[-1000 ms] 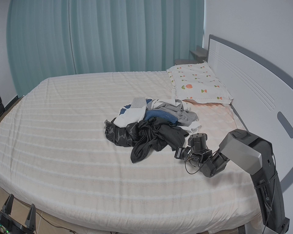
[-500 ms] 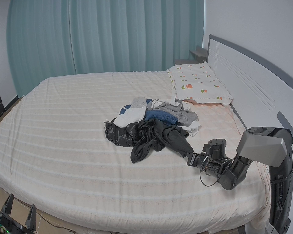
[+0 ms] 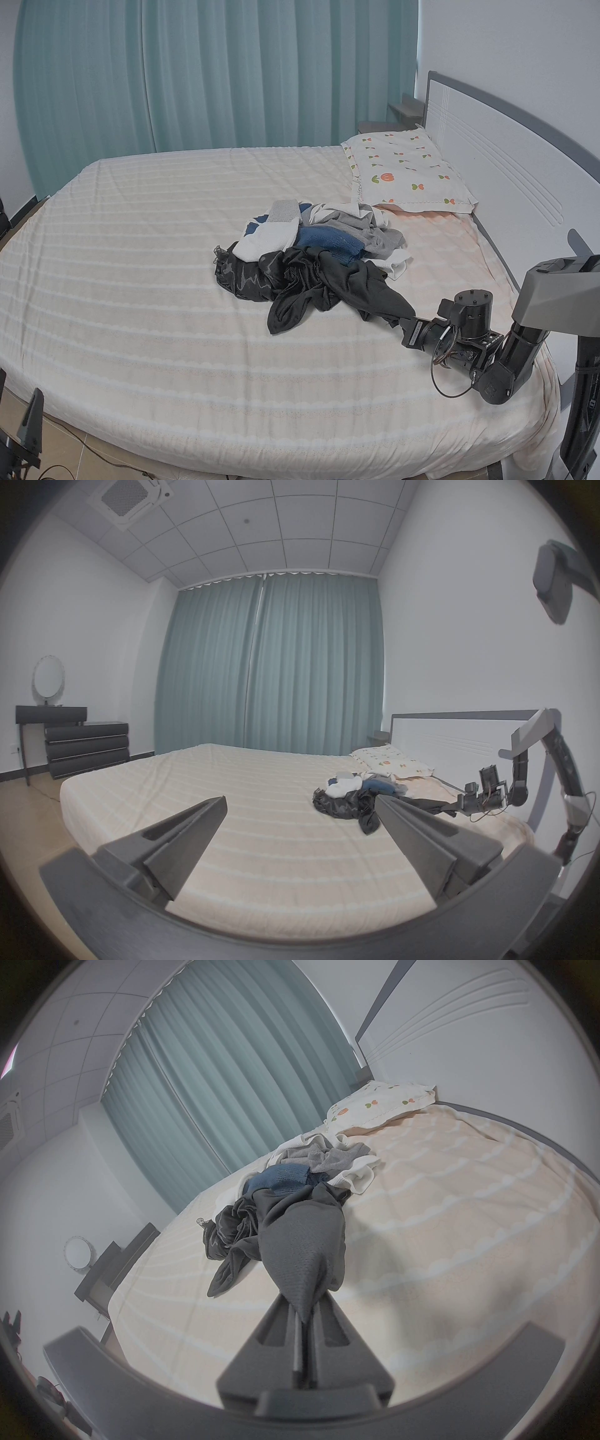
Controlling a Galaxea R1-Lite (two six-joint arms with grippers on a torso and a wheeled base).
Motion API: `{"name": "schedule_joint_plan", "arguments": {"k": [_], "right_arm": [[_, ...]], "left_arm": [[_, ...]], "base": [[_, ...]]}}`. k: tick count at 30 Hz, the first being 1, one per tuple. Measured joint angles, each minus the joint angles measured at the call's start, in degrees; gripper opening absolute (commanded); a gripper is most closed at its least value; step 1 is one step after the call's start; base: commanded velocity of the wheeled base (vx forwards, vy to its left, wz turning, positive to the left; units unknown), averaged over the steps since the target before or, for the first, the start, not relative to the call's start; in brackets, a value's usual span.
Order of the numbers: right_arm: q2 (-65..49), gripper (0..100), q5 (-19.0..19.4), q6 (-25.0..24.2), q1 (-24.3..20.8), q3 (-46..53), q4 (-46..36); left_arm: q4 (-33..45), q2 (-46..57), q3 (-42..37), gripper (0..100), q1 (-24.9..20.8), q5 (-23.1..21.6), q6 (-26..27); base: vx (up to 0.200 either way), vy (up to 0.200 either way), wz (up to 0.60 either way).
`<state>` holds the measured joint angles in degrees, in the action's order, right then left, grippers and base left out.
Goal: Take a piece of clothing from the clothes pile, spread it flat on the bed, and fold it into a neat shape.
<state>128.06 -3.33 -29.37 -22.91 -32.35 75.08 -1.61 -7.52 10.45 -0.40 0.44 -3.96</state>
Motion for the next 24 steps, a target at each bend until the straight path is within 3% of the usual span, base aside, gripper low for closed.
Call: {"name": "schedule_joint_plan", "arguments": {"k": [11,24], "right_arm": [[-1.9,0,-0.3,-1.0,-0.1,4.7,4.1],[-3.5,0,-0.6,-1.5,0.0,8.2,6.5]], "left_arm": [[-6.0,-26.9,6.4,100,-3.7,-4.8,-0.2],[-22.3,-64.0,12.8,100,-12.3,-4.7,-10.5]], "base": [[0.0,0.0,0.0],[0.0,0.0,0.0]]}}
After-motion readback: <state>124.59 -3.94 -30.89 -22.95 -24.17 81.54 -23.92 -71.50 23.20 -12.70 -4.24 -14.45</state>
